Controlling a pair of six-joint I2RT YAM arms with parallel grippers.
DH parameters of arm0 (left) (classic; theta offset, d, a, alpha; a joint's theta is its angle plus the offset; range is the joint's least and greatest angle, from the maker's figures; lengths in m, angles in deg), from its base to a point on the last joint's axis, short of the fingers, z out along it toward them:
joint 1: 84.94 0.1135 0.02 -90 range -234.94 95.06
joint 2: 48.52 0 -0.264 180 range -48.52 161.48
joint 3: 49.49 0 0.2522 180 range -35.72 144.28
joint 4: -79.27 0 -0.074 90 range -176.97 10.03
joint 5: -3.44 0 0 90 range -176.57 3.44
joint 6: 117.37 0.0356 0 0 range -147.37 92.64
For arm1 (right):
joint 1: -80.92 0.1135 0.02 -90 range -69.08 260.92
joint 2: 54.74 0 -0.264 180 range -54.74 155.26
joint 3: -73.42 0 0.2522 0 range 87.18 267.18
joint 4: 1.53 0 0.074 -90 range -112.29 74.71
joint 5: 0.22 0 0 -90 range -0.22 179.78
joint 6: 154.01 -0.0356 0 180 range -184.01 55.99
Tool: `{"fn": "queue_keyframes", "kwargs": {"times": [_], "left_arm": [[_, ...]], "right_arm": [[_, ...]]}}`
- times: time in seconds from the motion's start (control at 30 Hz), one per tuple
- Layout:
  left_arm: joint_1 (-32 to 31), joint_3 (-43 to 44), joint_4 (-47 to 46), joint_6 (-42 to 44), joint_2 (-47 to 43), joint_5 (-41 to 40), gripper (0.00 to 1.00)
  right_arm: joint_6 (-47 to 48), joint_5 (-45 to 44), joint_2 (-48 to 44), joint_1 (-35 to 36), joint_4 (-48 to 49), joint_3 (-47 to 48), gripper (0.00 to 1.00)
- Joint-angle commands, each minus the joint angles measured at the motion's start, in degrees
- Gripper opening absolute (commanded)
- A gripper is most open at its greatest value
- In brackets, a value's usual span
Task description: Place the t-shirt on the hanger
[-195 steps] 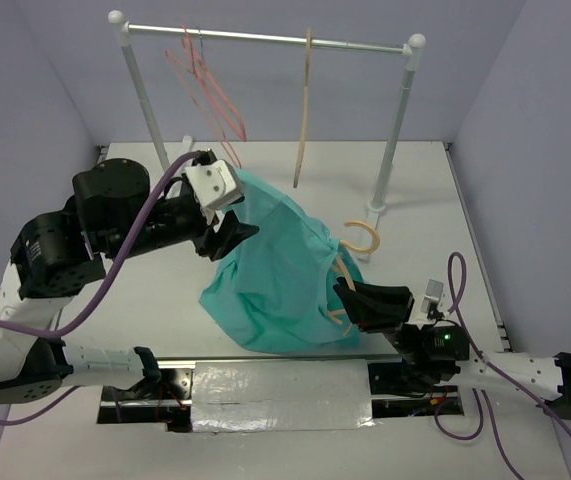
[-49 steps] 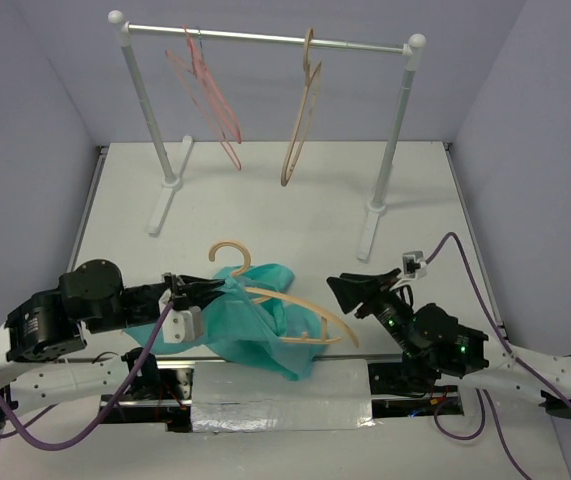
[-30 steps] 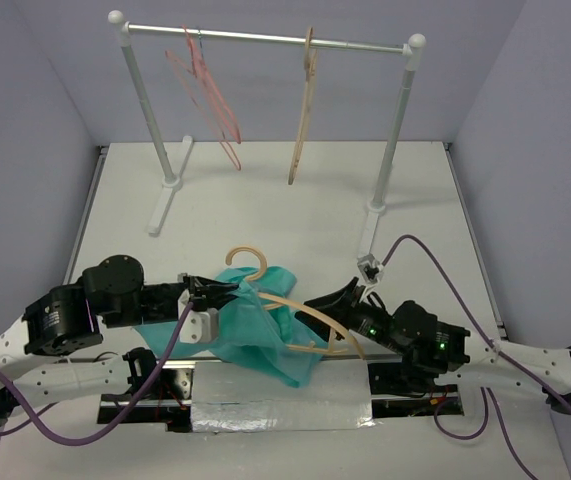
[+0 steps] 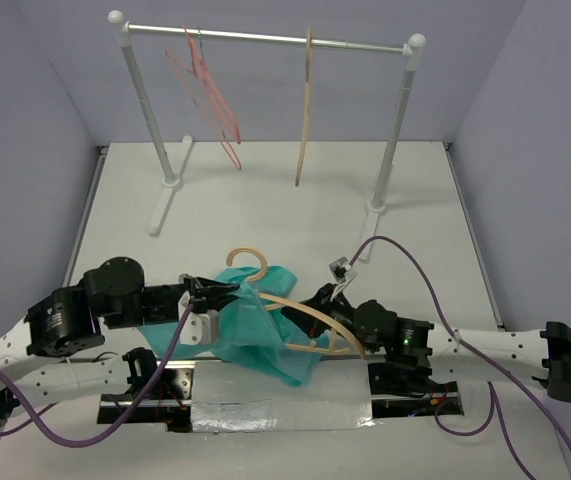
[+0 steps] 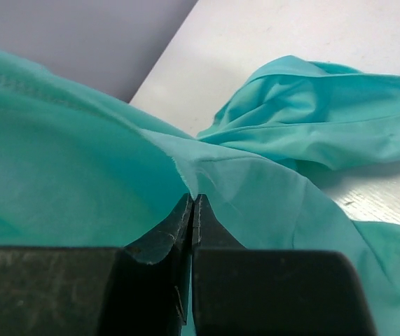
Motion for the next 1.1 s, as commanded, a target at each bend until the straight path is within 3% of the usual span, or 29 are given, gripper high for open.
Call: {"fn": "queue_keyframes", "kwargs": {"times": [0.0, 0.1, 0.3, 0.4, 0.73, 1.07], "left_arm": [[0.08, 0.67, -4.84, -0.16, -1.52, -0.97, 0.0], [0.17, 1.63, -4.05, -1.21, -2.13, -4.83, 0.0], [0.08, 1.02, -3.35, -2.09, -2.93, -14.33, 0.0], [0.08, 0.32, -4.48, -2.0, -2.67, -18.55, 0.0], [0.08, -2.84, -6.59, -0.34, -0.2, -29.79, 0.0], [0.08, -3.72, -8.27, 0.72, 2.07, -32.18, 0.0]], "right_arm": [[-0.6, -6.72, -0.55, -0.72, -1.52, 1.39, 0.0], [-2.27, -16.39, -5.11, -2.73, -12.49, 2.36, 0.0], [-4.46, -24.49, -22.4, -6.61, -32.8, 3.68, 0.0], [-5.17, -26.42, -28.04, -6.69, -37.84, 3.95, 0.0], [-7.29, -30.82, -29.65, -6.69, -47.34, 9.92, 0.0], [1.22, -25.12, -25.71, -6.52, -44.54, 15.54, 0.0]]}}
